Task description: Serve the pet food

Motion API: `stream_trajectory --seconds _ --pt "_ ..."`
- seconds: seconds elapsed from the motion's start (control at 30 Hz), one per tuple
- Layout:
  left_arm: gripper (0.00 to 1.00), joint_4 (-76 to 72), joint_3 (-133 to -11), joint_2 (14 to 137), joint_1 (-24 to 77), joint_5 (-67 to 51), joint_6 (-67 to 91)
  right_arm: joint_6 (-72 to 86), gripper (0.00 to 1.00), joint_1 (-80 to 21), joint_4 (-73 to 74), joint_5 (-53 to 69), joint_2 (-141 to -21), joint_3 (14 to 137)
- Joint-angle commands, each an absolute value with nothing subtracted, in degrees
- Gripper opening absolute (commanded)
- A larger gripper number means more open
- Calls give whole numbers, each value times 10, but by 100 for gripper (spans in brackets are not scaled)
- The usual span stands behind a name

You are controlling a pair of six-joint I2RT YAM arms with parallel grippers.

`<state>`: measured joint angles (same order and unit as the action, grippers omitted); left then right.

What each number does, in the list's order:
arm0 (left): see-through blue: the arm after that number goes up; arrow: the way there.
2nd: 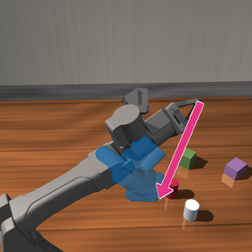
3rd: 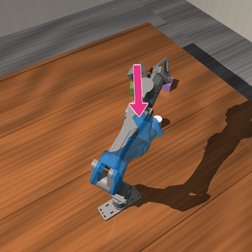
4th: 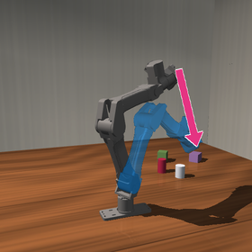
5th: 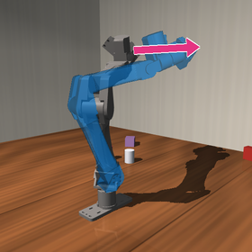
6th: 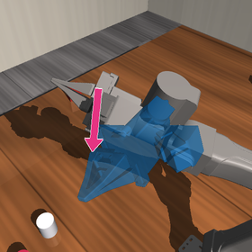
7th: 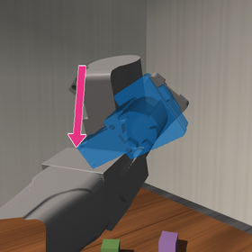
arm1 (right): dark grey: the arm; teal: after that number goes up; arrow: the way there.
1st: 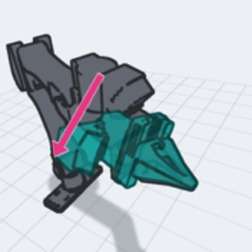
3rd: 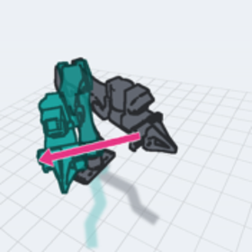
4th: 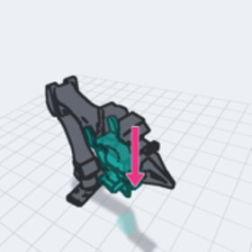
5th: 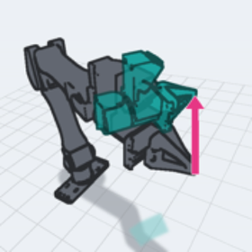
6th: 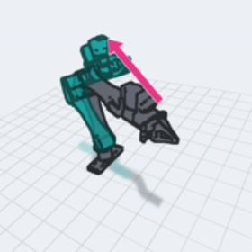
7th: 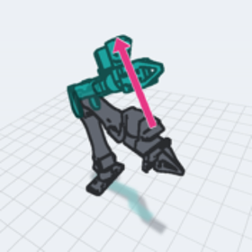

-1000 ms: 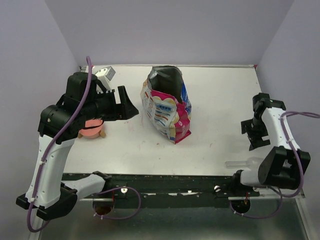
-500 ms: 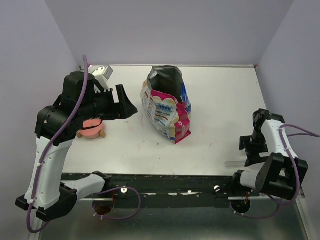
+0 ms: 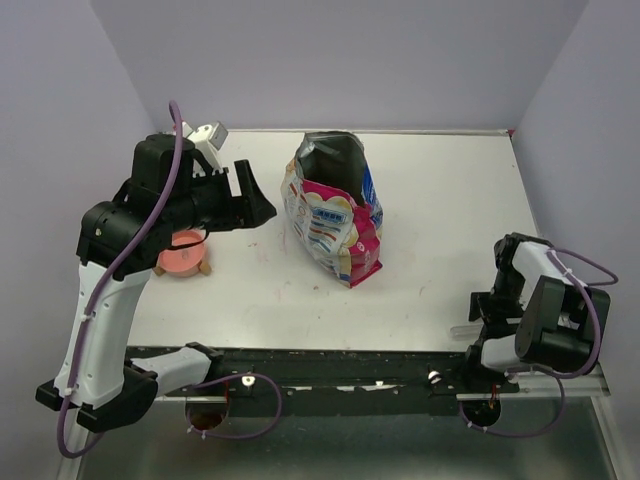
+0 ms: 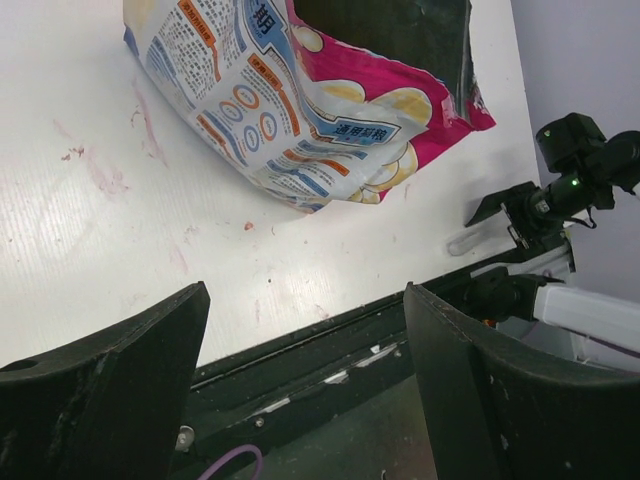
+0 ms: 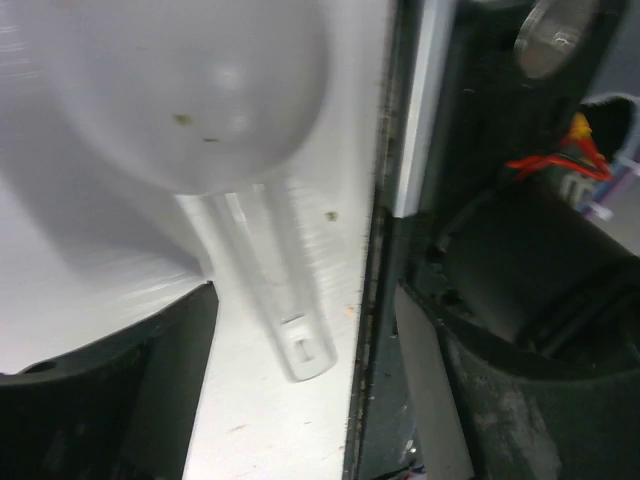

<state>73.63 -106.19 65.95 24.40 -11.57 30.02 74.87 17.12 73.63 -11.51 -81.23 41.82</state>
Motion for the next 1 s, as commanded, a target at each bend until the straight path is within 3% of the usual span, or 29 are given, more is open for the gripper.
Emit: stream_trajectory --seconds 0.0,0.23,0.37,0.53,0.67,0.97 --pt "87 747 -1080 671 246 -91 303 772 71 175 648 -85 -772 407" --pt "87 746 -1084 679 246 -96 315 774 47 174 541 -48 -794 354" --pt "88 762 -1104 686 246 -84 308 733 46 172 499 -57 -811 377" --pt "88 760 -1108 689 246 -88 311 712 14 164 426 -15 -816 354" --pt "88 759 -1112 688 245 -97 315 705 1 141 406 -4 -845 389" --pt "88 758 -1127 677 246 -134 315 595 0 28 453 31 -840 578"
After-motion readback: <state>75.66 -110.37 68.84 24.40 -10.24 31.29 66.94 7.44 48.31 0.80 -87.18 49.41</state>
